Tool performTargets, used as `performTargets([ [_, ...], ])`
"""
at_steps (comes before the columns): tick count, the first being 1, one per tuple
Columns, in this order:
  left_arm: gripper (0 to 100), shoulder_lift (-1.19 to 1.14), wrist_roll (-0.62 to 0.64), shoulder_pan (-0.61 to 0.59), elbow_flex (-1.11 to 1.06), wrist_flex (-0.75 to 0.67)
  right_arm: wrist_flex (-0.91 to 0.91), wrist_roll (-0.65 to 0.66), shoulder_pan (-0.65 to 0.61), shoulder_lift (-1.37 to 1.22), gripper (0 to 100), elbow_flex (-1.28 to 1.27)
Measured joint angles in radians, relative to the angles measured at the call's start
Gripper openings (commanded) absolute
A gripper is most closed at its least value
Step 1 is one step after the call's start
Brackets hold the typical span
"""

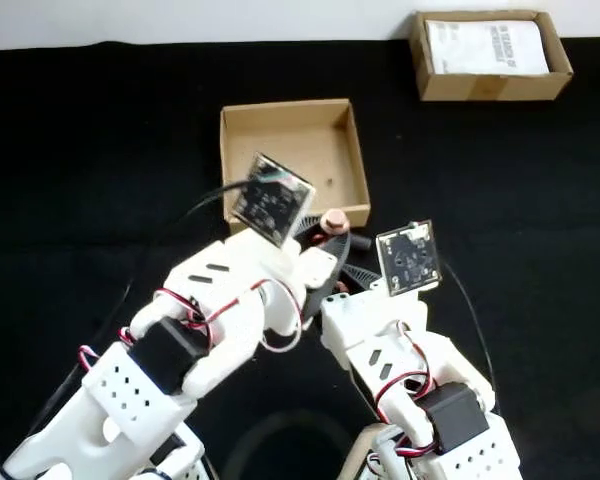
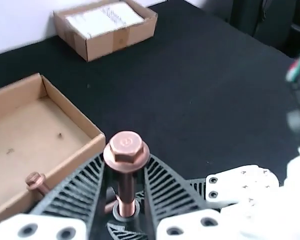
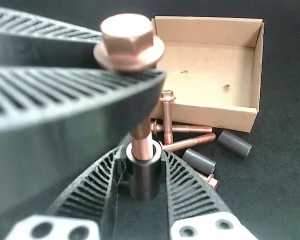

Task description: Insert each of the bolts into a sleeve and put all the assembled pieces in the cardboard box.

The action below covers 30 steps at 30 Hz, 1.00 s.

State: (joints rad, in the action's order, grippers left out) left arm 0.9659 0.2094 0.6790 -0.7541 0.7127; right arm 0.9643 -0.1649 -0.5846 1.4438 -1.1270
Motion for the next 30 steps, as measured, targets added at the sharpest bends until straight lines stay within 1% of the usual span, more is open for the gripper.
performTargets([
  [4, 1, 0.000, 0.000, 0.038, -0.043, 0.000, 0.000, 0.000, 0.000, 0.000, 0.7, -0.002],
  [5, 3, 0.002, -0.002, 0.040, -0.049, 0.000, 0.000, 0.000, 0.000, 0.000, 0.7, -0.002],
  [6, 7, 0.002, -0.002, 0.040, -0.051, 0.000, 0.000, 0.000, 0.000, 0.000, 0.7, -0.002],
  [10, 30, 0.002, 0.002, 0.025, -0.051, 0.043, 0.002, 0.000, 0.003, 0.000, 0.7, -0.002],
  [11, 33, 0.003, 0.002, 0.015, -0.051, 0.063, 0.002, 0.000, 0.005, 0.000, 0.7, -0.002],
  [12, 34, 0.002, 0.005, 0.006, -0.052, 0.087, 0.002, 0.000, 0.006, 0.000, 0.7, -0.002],
  [18, 29, 0.005, 0.002, -0.057, -0.052, 0.213, 0.003, 0.002, 0.002, -0.003, 0.7, -0.008],
  [23, 28, 0.005, 0.002, -0.118, -0.032, 0.282, 0.003, 0.002, 0.008, -0.002, 0.7, -0.006],
  [25, 28, 0.003, 0.000, -0.132, 0.009, 0.341, 0.002, 0.002, 0.034, -0.002, 0.7, -0.005],
  [28, 28, 0.003, 0.000, -0.137, 0.118, 0.457, 0.002, 0.002, 0.109, 0.000, 0.7, -0.002],
  [30, 24, 0.003, -0.002, -0.137, 0.206, 0.543, 0.002, 0.002, 0.166, -0.002, 0.7, 0.021],
])
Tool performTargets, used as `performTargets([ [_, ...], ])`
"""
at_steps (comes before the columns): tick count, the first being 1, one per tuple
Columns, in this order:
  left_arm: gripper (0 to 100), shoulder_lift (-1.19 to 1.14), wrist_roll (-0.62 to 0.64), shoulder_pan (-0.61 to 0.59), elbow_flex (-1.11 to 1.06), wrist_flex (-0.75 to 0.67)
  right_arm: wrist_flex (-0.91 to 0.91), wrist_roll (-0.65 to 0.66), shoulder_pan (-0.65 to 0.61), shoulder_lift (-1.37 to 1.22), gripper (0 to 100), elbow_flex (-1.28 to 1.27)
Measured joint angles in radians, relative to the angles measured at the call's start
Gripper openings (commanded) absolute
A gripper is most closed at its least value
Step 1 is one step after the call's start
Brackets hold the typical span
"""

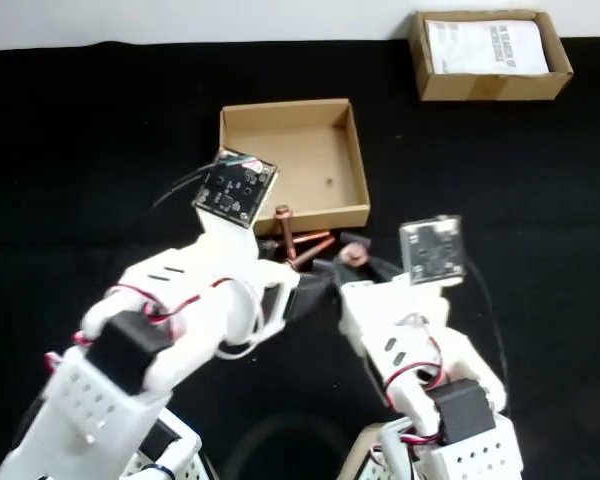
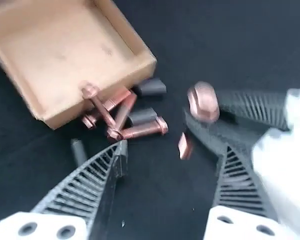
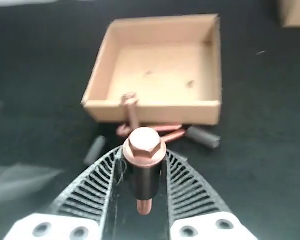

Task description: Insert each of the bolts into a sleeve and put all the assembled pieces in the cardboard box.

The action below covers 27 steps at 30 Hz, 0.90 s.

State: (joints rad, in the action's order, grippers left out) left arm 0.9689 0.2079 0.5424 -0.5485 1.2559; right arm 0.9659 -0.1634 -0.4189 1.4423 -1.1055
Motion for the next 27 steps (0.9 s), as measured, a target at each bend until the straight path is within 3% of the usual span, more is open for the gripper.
performTargets([
  [7, 0, 0.002, -0.003, -0.132, 0.232, 0.189, 0.000, -0.006, 0.104, -0.117, 0.7, 0.230],
  [14, 2, 0.002, -0.003, -0.362, 0.250, 0.198, 0.135, -0.006, 0.117, -0.470, 0.7, 0.681],
  [18, 2, 0.003, -0.003, -0.525, 0.150, 0.198, 0.275, -0.006, 0.115, -0.726, 0.7, 1.008],
  [21, 2, 0.002, -0.003, -0.612, 0.031, 0.146, 0.388, 0.025, 0.109, -0.930, 0.7, 1.254],
  [27, 2, 0.000, -0.003, -0.721, -0.270, -0.091, 0.574, 0.304, 0.074, -1.344, 0.7, 1.663],
])
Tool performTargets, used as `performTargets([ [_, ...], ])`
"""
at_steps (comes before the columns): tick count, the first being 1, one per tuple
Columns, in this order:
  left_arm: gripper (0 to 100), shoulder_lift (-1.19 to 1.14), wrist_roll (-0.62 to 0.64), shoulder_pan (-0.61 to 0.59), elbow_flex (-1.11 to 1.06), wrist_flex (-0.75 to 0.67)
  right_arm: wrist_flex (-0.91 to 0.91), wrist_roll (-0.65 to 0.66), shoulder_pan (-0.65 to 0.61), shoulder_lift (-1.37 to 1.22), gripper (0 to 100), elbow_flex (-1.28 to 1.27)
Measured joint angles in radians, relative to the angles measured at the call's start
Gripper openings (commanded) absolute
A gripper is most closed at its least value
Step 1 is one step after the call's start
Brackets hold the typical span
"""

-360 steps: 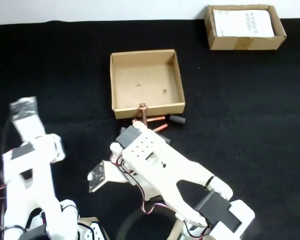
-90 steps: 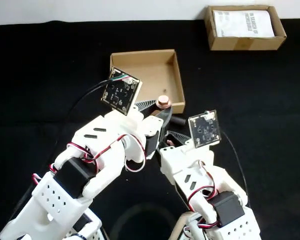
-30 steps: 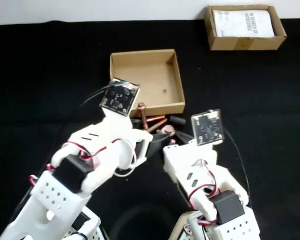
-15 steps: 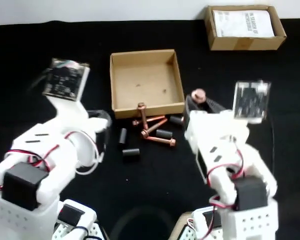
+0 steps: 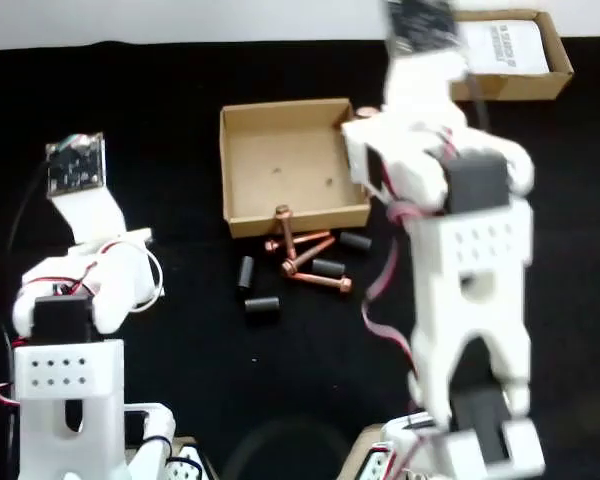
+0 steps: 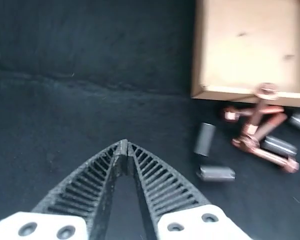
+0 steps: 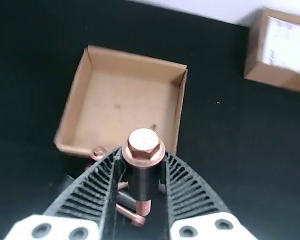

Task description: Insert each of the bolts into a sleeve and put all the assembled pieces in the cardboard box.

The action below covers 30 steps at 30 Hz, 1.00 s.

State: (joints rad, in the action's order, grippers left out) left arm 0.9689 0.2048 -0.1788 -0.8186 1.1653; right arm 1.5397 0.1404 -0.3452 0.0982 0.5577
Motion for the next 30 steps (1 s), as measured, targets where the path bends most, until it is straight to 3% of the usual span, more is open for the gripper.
performTargets([
  [8, 2, 0.000, 0.003, -0.043, -0.331, -0.336, 0.040, 0.430, -0.094, -0.407, 0.7, 0.302],
  [18, 2, 0.000, 0.003, -0.069, -0.684, -0.855, 0.040, 0.879, -0.103, -0.690, 0.7, 0.404],
  [23, 2, 0.000, 0.003, -0.078, -0.773, -1.062, 0.040, 1.002, -0.107, -0.773, 0.7, 0.404],
  [28, 2, 0.000, 0.003, -0.084, -0.790, -1.123, 0.044, 1.026, -0.137, -0.809, 1.8, 0.404],
  [30, 2, 0.000, 0.003, -0.086, -0.790, -1.126, 0.044, 1.026, -0.144, -0.824, 7.4, 0.404],
])
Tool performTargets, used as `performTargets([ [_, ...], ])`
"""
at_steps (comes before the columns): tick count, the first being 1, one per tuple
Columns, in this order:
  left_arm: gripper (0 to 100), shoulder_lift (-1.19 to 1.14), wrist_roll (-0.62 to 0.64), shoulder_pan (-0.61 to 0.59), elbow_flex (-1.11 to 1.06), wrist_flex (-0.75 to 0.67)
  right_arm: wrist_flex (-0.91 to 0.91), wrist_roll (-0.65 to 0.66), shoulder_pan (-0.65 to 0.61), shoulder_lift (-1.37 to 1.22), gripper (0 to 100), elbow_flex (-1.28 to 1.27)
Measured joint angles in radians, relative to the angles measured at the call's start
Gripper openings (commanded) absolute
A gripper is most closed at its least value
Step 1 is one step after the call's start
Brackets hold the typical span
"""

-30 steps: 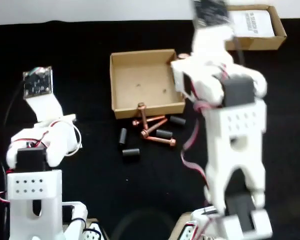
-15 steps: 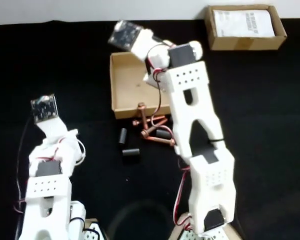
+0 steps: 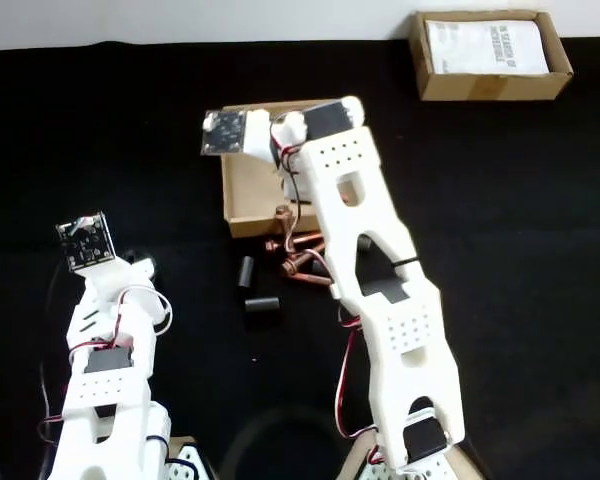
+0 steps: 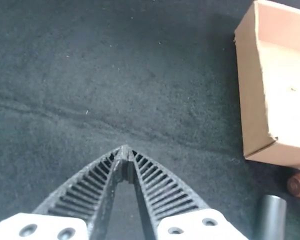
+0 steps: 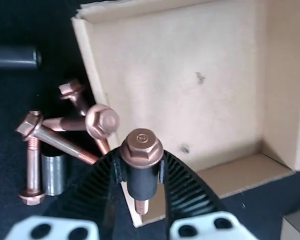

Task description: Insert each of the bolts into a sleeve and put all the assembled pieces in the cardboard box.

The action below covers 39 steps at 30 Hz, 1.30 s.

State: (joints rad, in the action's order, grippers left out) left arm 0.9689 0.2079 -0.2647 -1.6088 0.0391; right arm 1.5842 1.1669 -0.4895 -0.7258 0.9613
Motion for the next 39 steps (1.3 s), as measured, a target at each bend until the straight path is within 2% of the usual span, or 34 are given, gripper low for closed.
performTargets([
  [4, 2, 0.000, 0.000, 0.000, 0.000, 0.000, 0.002, 0.000, -0.002, -0.009, 20.1, 0.000],
  [10, 2, 0.000, 0.000, 0.000, 0.000, 0.000, 0.008, 0.000, -0.017, -0.006, 18.4, 0.015],
  [14, 2, 0.000, 0.000, 0.000, 0.000, 0.000, 0.089, -0.009, -0.018, -0.006, 18.0, 0.075],
  [17, 2, 0.000, 0.000, 0.000, 0.000, 0.000, 0.153, -0.112, -0.040, -0.006, 18.0, 0.129],
  [22, 2, 0.000, 0.000, 0.000, 0.000, 0.000, 0.169, -0.411, -0.072, 0.080, 18.0, 0.130],
  [26, 2, 0.000, 0.000, 0.000, 0.000, 0.000, 0.169, -0.603, -0.137, 0.253, 18.0, -0.048],
  [30, 2, 0.000, 0.000, 0.000, 0.000, 0.000, 0.169, -0.675, -0.229, 0.489, 18.0, -0.377],
  [33, 2, 0.000, 0.000, 0.000, 0.000, 0.000, 0.169, -0.675, -0.293, 0.669, 18.0, -0.657],
  [39, 2, 0.000, 0.000, 0.000, 0.000, 0.000, 0.130, -0.465, -0.330, 0.829, 18.0, -1.076],
])
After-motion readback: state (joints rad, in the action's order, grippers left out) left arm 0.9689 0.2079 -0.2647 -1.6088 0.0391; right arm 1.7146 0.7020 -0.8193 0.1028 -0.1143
